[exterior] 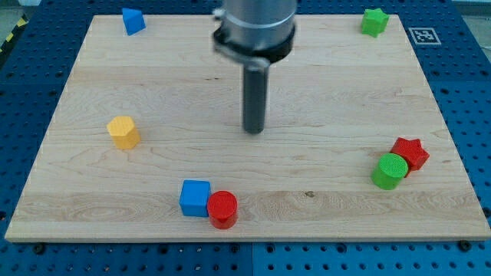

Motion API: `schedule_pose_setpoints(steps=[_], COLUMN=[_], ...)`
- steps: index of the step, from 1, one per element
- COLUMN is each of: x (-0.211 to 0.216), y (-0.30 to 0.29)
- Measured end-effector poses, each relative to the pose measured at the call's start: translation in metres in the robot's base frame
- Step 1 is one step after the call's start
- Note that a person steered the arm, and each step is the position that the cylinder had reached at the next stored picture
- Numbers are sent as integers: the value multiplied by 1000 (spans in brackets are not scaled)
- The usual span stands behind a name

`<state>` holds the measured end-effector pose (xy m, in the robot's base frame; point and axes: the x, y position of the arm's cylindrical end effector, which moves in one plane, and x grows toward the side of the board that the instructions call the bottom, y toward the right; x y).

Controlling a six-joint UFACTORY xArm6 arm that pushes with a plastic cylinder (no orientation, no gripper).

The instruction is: Slide the red circle along with blue cube left a bit

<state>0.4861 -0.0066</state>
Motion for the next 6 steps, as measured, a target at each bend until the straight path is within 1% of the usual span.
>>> schedule_pose_setpoints(steps=[1,3,4,5,6], x=[55,130,133,133,132], y=[4,38,36,6,-46])
